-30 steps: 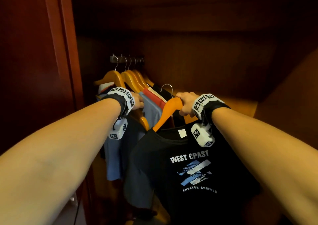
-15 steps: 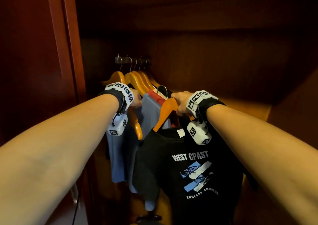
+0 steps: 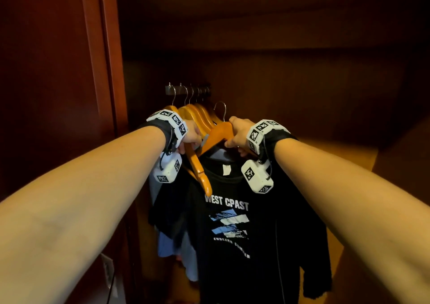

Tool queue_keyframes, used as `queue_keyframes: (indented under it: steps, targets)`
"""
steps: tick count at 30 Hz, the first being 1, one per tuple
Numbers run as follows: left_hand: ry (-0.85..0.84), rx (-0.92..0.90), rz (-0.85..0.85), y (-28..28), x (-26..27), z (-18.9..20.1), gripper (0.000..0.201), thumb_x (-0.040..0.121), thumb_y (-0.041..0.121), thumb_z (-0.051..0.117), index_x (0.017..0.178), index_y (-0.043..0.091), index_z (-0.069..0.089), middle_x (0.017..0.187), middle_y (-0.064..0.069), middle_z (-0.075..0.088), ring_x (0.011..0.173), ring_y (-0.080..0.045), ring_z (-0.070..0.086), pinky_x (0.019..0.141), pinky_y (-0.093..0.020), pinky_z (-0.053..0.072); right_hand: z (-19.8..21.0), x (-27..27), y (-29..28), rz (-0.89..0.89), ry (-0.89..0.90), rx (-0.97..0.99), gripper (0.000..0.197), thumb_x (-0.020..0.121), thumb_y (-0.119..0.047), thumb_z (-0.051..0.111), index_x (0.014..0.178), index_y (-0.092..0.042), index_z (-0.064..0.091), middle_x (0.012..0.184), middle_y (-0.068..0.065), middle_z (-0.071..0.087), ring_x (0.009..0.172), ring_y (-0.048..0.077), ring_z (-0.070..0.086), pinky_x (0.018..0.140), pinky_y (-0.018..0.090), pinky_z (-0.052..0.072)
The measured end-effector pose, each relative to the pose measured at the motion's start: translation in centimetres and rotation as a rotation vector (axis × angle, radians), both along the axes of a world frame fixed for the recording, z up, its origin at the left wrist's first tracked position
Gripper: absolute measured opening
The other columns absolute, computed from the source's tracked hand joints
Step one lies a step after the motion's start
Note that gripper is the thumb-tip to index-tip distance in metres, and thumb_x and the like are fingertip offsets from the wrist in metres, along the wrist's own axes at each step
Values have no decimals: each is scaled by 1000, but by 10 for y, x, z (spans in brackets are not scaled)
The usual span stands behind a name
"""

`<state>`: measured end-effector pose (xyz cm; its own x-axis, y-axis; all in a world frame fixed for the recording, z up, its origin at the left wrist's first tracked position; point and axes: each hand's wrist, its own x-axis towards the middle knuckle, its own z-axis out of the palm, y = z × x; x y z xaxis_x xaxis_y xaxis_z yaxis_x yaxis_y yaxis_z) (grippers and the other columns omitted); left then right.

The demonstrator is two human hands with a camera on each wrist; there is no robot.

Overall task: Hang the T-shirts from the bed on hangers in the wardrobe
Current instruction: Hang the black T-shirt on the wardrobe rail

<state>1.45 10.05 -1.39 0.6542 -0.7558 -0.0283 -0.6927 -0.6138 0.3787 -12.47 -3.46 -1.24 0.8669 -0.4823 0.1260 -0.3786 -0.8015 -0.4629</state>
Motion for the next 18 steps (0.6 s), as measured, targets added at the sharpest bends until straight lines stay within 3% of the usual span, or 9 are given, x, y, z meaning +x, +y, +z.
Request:
queue_keyframes:
  steps: [4,6,10,14,17,18]
  targets:
    - [42,-97,-10,4,5,6,22,93,25,59,100,6,67,93,-16,73,83,-39,73,80,-52,59,4,16,5,-10,-103,56,53,92,-13,69,135,-19,38,106,13,60,75,27,69,69,47,63]
    - [-25,-165,18,5,12,13,21,92,27,59,95,8,68,92,-15,74,80,-36,73,74,-50,61,5,25,7,-17,-148,51,48,93,-15,68,131,-17,38,108,14,58,78,29,69,69,47,63]
    - [-245,-326,240,7,26,33,24,91,28,59,92,5,67,92,-13,71,78,-30,71,75,-41,61,11,45,10,-43,-201,41,49,93,-18,68,130,-17,36,107,13,59,84,32,71,71,48,63]
    - [-253,-442,443,8,48,38,28,88,35,65,90,8,58,100,-15,66,82,-31,65,73,-35,55,17,67,10,-47,-233,64,42,92,-16,68,122,-16,38,103,14,61,83,31,69,75,50,62]
    - [-213,-371,476,7,57,37,52,86,47,65,112,3,55,110,-16,63,99,-35,63,86,-40,53,22,84,11,-23,-242,106,37,93,-12,65,119,-16,39,101,16,64,80,30,69,77,50,62]
    - [-187,-340,472,5,60,38,53,85,52,66,105,4,53,102,-14,63,98,-34,63,89,-40,52,24,89,11,-18,-240,108,37,93,-12,64,120,-16,40,101,17,64,82,32,71,77,50,62]
